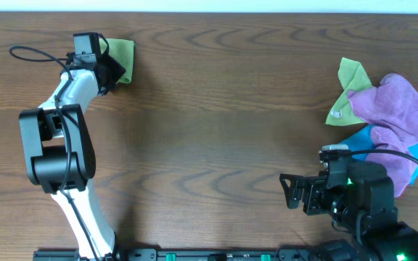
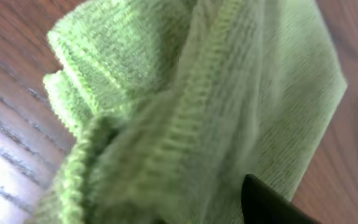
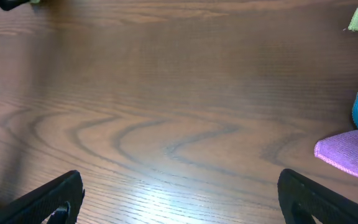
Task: Fold the cloth
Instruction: 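Carry the folded green cloth to the upper left with the left gripper, then release the folded cloth on the table and lift the left gripper away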
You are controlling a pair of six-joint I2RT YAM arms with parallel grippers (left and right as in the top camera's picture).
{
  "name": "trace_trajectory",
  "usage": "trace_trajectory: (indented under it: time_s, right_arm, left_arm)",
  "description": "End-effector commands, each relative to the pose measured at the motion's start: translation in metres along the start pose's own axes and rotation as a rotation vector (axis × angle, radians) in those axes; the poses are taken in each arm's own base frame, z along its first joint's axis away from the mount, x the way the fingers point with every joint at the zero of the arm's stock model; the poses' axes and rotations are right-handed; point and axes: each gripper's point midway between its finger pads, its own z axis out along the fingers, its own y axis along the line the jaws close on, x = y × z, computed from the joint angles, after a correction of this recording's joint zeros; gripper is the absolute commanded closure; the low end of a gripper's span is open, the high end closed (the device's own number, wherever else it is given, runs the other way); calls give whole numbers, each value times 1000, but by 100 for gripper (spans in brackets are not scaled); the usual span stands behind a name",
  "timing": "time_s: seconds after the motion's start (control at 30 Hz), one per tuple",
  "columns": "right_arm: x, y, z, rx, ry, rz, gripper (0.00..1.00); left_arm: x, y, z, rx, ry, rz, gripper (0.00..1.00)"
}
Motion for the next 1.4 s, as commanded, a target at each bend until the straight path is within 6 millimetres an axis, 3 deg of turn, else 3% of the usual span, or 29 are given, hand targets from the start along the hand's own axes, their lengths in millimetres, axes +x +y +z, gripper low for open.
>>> trace_trajectory:
  time_s: [0.0,0.23,0.57,0.73,0.93,1.1,1.37]
  right_arm:
    - [1,-2,1,6,2,18,1]
    - [1,-2,1,6,2,18,1]
    - [1,-2,1,6,2,18,1]
    - [1,-2,1,6,2,18,1]
    - [1,-2,1,6,1,18,1]
    - [1,-2,1,6,2,18,1]
    - [1,-2,1,6,2,18,1]
  left_arm:
    - [-16,-11,-19,23,-39,4,26]
    - [-37,-20,-66,50,-98,32,2]
    - [-53,-26,-145,43,-186,138,5]
    - [-44,-24,-164,38,-165,149,5]
    - [-16,-28,-188,71,-71,281,5]
    - [-2,-18,-209,46,-34,285,5]
    - [15,-16,-269,85,-45,289,5]
